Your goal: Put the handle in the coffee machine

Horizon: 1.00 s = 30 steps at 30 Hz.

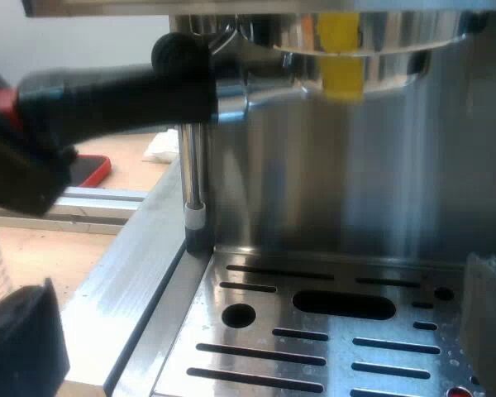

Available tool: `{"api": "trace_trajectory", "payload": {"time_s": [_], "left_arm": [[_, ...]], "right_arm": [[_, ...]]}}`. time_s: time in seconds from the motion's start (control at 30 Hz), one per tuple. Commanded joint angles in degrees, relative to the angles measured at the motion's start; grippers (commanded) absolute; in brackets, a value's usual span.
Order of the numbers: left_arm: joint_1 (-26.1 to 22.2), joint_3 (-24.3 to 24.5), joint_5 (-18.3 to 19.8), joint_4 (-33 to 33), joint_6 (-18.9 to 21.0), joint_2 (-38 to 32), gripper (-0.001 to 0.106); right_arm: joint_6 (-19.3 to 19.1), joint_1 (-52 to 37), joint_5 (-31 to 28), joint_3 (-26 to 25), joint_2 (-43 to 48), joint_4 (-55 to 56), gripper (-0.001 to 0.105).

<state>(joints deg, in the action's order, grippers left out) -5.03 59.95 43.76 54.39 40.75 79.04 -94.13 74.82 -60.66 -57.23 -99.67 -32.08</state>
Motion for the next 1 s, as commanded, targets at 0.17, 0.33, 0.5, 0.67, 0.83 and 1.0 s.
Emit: {"api": "trace_trajectory", "payload": {"time_s": [0.17,0.33,0.5,0.67,0.83,1.0], "left_arm": [[0.18,3.08,8.04,-1.9,1.7,-0.76,0.0],[0.18,3.23,8.04,-0.88,1.82,-0.76,0.0],[0.18,3.23,8.04,3.34,0.03,-0.76,0.0],[0.18,3.23,8.04,3.4,0.04,-0.76,0.0],[0.18,3.23,8.04,3.45,0.04,-0.76,0.0],[0.18,3.23,8.04,3.45,0.04,-0.76,0.0]], "right_arm": [[-0.84,-0.34,0.46,-0.32,0.22,-0.21,0.1],[-1.31,-0.67,0.45,-0.32,0.22,-0.21,0.1],[-1.3,-1.59,0.45,-0.32,0.22,0.93,0.096],[-3.48,-6.41,4.1,-0.32,0.22,7.11,0.06],[-3.48,-10.23,13.4,-0.32,0.22,7.46,0.043],[-3.48,-13.38,13.58,-0.32,-0.96,4.49,0.043]]}}
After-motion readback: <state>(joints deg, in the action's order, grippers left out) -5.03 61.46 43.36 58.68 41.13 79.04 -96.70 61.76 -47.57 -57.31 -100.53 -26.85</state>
